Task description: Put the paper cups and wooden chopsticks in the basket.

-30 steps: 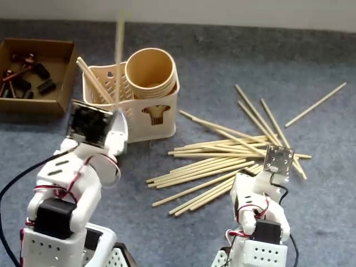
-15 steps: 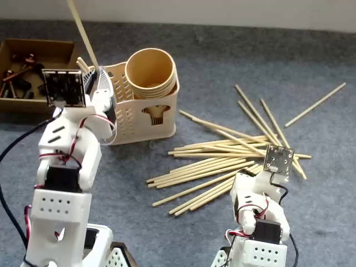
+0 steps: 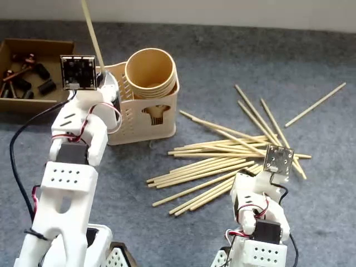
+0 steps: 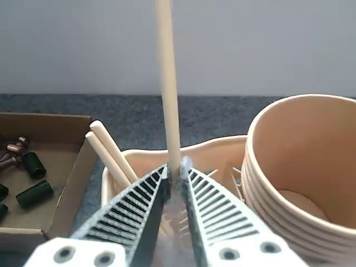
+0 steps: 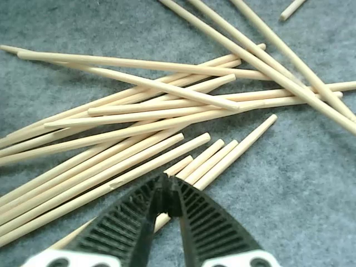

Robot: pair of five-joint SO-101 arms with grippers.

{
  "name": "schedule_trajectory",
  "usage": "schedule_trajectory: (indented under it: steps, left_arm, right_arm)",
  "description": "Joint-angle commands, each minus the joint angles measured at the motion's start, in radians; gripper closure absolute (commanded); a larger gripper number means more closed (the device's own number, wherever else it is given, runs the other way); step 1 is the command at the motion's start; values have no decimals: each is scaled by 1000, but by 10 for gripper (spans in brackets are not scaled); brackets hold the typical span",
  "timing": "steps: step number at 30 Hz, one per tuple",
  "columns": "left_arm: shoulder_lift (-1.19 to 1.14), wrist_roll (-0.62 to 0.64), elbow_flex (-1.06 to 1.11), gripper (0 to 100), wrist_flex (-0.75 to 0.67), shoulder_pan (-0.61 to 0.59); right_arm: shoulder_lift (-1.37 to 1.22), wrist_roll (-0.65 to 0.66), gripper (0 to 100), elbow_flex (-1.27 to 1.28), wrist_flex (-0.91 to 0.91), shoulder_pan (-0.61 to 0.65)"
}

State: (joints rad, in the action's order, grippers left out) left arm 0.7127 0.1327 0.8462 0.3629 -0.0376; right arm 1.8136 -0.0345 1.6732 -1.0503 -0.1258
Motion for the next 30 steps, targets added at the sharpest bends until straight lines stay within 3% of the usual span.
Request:
schedule_trajectory:
  steps: [1, 23, 27, 30]
  left_arm:
    - [-8, 9, -30, 857, -6, -13]
    - [292, 2, -33, 858, 259, -13]
    - [367, -8, -31, 946, 313, -13]
    - [421, -101, -27, 995, 364, -12]
  right_arm:
    - [5, 2, 992, 142, 19, -12]
    - [5, 2, 992, 142, 21, -12]
    - [5, 2, 992, 142, 21, -12]
    - [5, 2, 992, 142, 21, -12]
